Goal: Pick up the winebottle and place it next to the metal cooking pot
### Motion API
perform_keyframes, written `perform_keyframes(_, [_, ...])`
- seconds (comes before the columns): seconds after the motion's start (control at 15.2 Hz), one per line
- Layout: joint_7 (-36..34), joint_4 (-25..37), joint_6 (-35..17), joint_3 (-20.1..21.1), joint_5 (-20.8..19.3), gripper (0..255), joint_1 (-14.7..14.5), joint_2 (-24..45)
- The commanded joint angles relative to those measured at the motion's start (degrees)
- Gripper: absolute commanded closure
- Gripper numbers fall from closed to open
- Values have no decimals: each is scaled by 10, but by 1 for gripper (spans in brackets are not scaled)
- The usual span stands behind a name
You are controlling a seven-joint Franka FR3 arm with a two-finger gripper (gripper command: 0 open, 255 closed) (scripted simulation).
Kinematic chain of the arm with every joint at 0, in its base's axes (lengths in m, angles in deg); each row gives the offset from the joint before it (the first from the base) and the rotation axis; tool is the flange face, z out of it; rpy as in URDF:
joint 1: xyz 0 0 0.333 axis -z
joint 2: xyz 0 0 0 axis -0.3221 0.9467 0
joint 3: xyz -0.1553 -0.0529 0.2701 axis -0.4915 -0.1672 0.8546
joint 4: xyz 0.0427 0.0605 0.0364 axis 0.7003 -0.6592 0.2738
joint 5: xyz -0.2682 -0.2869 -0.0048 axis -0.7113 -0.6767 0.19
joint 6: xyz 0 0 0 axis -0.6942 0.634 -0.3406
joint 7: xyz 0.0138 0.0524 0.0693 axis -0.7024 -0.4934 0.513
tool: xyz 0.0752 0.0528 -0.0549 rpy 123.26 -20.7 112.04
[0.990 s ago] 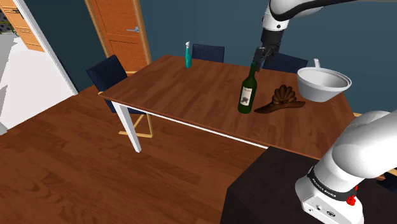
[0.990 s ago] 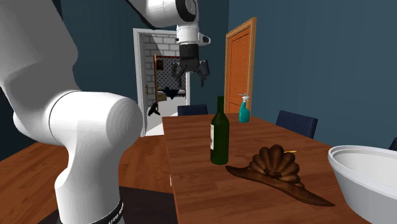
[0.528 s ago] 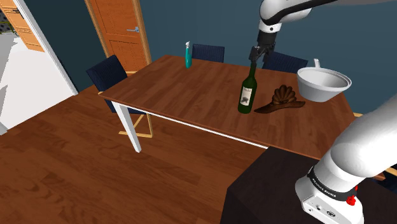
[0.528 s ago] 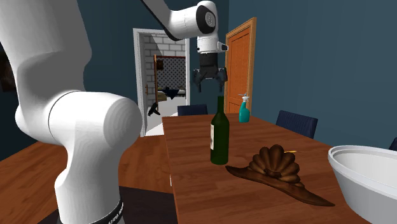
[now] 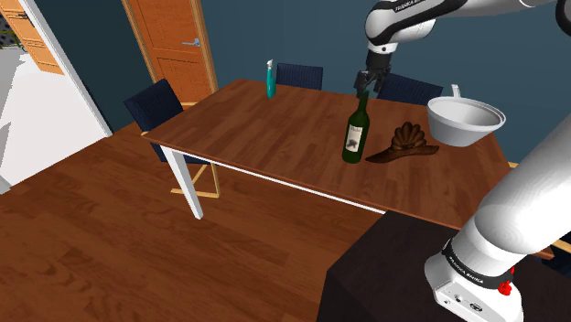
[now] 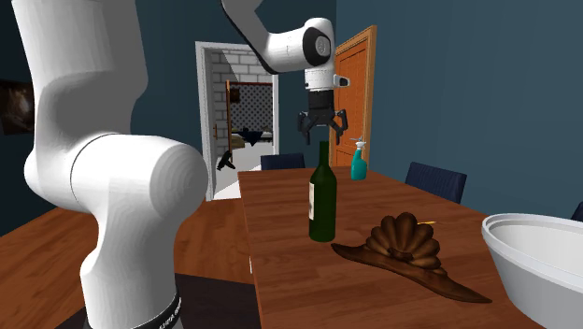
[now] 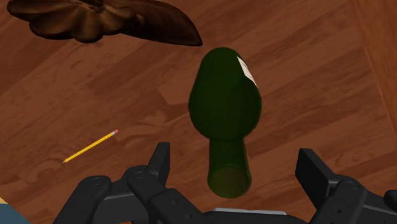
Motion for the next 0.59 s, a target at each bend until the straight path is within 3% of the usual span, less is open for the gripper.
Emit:
perform_keyframes(0.0, [2,-7,-15,-1,2,0,0,8])
perform_keyframes(0.53, [4,-18,-34,-2,5,0,1,16])
